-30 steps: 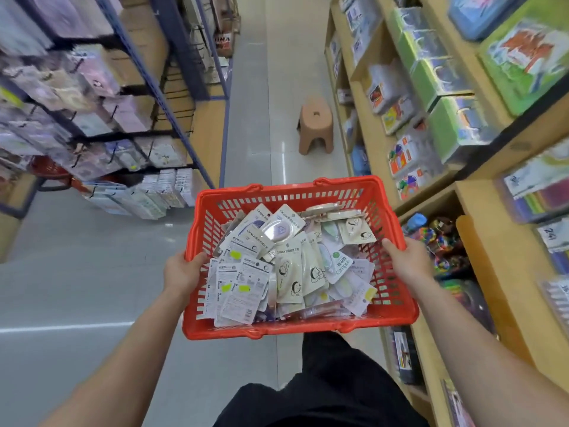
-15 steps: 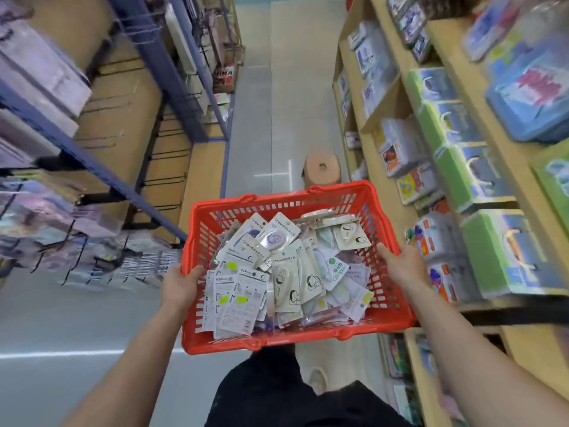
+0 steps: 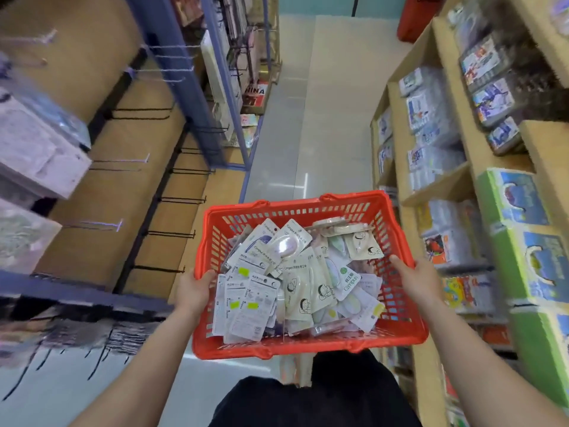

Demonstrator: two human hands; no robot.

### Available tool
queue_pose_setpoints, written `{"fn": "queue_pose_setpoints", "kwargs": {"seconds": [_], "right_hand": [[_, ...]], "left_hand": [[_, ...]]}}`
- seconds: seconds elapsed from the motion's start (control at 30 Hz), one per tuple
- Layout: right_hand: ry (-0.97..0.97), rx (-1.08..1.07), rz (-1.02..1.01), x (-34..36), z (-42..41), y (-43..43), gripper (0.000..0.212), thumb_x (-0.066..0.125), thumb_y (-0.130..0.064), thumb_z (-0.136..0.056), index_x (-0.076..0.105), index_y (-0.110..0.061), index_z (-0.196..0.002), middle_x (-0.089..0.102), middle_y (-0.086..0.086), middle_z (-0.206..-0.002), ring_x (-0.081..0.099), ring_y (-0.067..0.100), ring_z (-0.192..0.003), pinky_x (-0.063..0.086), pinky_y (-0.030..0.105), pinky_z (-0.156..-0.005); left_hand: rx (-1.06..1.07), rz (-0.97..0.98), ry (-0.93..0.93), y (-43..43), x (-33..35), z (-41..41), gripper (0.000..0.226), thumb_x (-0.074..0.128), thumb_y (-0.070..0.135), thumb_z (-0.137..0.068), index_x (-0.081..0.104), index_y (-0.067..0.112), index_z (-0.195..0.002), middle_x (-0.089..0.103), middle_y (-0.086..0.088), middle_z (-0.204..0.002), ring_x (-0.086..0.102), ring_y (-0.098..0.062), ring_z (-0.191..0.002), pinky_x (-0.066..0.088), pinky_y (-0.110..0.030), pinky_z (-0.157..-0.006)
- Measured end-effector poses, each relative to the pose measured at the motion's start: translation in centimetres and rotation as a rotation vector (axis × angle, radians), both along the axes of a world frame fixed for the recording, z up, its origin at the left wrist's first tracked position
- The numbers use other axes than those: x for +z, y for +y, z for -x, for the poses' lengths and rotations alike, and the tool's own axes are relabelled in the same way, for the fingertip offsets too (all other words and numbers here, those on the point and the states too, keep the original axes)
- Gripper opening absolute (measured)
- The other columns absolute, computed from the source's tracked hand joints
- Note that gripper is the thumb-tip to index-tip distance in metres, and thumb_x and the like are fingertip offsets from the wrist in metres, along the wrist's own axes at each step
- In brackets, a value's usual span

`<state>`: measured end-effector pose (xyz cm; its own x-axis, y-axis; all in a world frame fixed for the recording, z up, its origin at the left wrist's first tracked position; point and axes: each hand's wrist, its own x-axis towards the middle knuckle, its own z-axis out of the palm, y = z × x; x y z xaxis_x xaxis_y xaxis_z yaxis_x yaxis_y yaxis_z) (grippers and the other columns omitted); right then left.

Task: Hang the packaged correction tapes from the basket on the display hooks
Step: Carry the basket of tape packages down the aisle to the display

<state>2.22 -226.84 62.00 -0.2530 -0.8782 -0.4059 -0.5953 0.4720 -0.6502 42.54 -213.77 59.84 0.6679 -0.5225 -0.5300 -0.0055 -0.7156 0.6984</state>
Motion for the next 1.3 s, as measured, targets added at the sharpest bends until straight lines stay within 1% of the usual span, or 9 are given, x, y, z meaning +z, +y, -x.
{"fn": "queue_pose_setpoints", "kwargs": {"seconds": [0.3,0.5,0.6,0.73,0.87,0.97,1.07,1.17,1.3], "right_hand": [[-0.04,0.227,-0.015,-1.9,-7.9,-21.8,0.025,0.068,-0.033,-0.096,0.076,-0.009,-0.1,0.074,0.008,-0.079,0.069,0.025,-0.072,0.047,0.031,-0.061],[0.01,0.441,-0.077,-1.0,-16.0,-33.8,0.031,0.066,-0.043,-0.096,0.071,-0.014,-0.087,0.069,0.003,-0.066,0.068,0.025,-0.065,0.047,0.035,-0.064],[0.014,0.541,-0.063,-1.3,-20.6,-38.6,0.033,0.067,-0.045,-0.094,0.071,-0.014,-0.084,0.073,0.007,-0.068,0.071,0.027,-0.066,0.057,0.041,-0.069],[-0.022,0.676,-0.039,-2.4,-25.7,-43.2,0.027,0.068,-0.043,-0.091,0.073,-0.017,-0.086,0.075,0.005,-0.066,0.074,0.027,-0.064,0.061,0.053,-0.074],[-0.015,0.804,-0.029,-2.2,-31.3,-46.2,0.024,0.068,-0.04,-0.091,0.073,-0.018,-0.086,0.075,0.003,-0.067,0.074,0.025,-0.064,0.062,0.052,-0.073],[0.008,0.896,-0.037,-1.7,-34.8,-47.6,0.023,0.069,-0.04,-0.091,0.074,-0.018,-0.088,0.076,0.002,-0.069,0.075,0.023,-0.064,0.062,0.051,-0.073],[0.008,0.989,-0.044,-1.9,-38.3,-49.0,0.018,0.069,-0.033,-0.093,0.073,-0.017,-0.086,0.075,0.003,-0.068,0.074,0.026,-0.063,0.062,0.05,-0.072],[0.026,1.102,-0.061,-3.2,-40.9,-51.2,0.019,0.07,-0.028,-0.093,0.072,-0.013,-0.083,0.074,0.007,-0.066,0.072,0.028,-0.06,0.061,0.052,-0.07],[0.041,1.254,-0.096,-6.8,-43.8,-55.6,0.024,0.07,-0.038,-0.091,0.072,-0.015,-0.085,0.075,0.007,-0.067,0.074,0.03,-0.064,0.062,0.054,-0.07]], "left_hand": [[0.209,-0.054,-0.054,-12.7,-0.7,-4.5,0.015,0.066,0.03,-0.097,0.071,0.022,-0.107,0.077,-0.004,-0.087,0.074,-0.028,-0.073,0.061,-0.05,-0.081],[0.451,-0.049,-0.038,-17.2,1.0,-6.0,0.006,0.064,0.022,-0.099,0.069,0.021,-0.102,0.076,-0.007,-0.089,0.072,-0.029,-0.076,0.057,-0.039,-0.073],[0.532,-0.048,-0.011,-17.9,0.3,-7.4,0.014,0.067,0.027,-0.096,0.072,0.021,-0.108,0.077,-0.004,-0.09,0.074,-0.03,-0.079,0.061,-0.048,-0.081],[0.638,-0.075,0.009,-18.9,-0.6,-8.9,0.01,0.065,0.026,-0.098,0.07,0.019,-0.103,0.076,-0.008,-0.089,0.073,-0.031,-0.079,0.06,-0.047,-0.08],[0.784,-0.035,0.045,-19.2,-0.6,-9.1,0.013,0.063,0.019,-0.1,0.066,0.022,-0.087,0.074,-0.009,-0.086,0.072,-0.031,-0.077,0.059,-0.045,-0.078],[0.872,-0.029,0.061,-19.4,-1.1,-8.8,0.008,0.064,0.021,-0.1,0.069,0.015,-0.099,0.076,-0.011,-0.089,0.073,-0.032,-0.077,0.06,-0.048,-0.077],[0.958,-0.059,0.063,-20.4,-1.8,-8.1,0.007,0.063,0.023,-0.101,0.067,0.018,-0.099,0.073,-0.006,-0.081,0.071,-0.027,-0.071,0.057,-0.037,-0.066],[1.073,-0.095,0.058,-21.9,-3.3,-6.7,0.006,0.065,0.026,-0.098,0.069,0.021,-0.1,0.076,-0.012,-0.09,0.072,-0.032,-0.077,0.061,-0.047,-0.078],[1.223,-0.172,0.033,-25.5,-5.3,-4.1,0.018,0.067,0.03,-0.093,0.074,0.016,-0.102,0.077,-0.014,-0.092,0.072,-0.033,-0.084,0.058,-0.043,-0.083]]}}
